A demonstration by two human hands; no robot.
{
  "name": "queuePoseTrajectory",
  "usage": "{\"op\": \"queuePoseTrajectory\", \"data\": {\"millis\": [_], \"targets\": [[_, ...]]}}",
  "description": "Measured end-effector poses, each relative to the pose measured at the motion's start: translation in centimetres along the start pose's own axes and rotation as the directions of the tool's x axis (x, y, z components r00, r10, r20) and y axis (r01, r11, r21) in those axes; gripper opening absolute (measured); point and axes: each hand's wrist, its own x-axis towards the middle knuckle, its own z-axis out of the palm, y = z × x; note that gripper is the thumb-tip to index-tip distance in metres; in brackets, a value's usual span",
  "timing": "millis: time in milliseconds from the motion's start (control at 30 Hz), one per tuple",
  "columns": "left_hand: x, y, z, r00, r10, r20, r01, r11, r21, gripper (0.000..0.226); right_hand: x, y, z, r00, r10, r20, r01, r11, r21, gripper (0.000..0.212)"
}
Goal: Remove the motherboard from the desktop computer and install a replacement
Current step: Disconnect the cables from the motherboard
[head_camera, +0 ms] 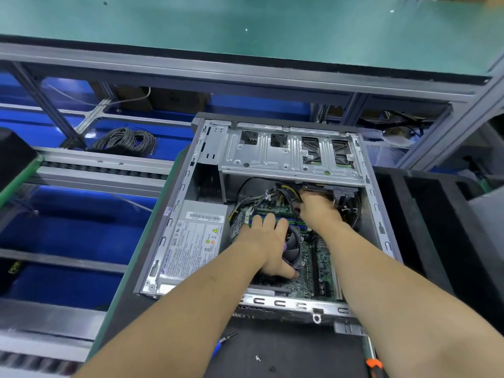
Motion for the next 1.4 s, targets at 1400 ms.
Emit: {"op": "queuePoseTrajectory", "data": {"millis": [1400], "targets": [[0.5,-0.2,0.7,1.000,0.016,-0.002,-0.016,0.999,-0.028,0.100,0.9,-0.7,-0.9,0.972,0.167,0.166,-0.178,0.983,0.053,0.030]]}}
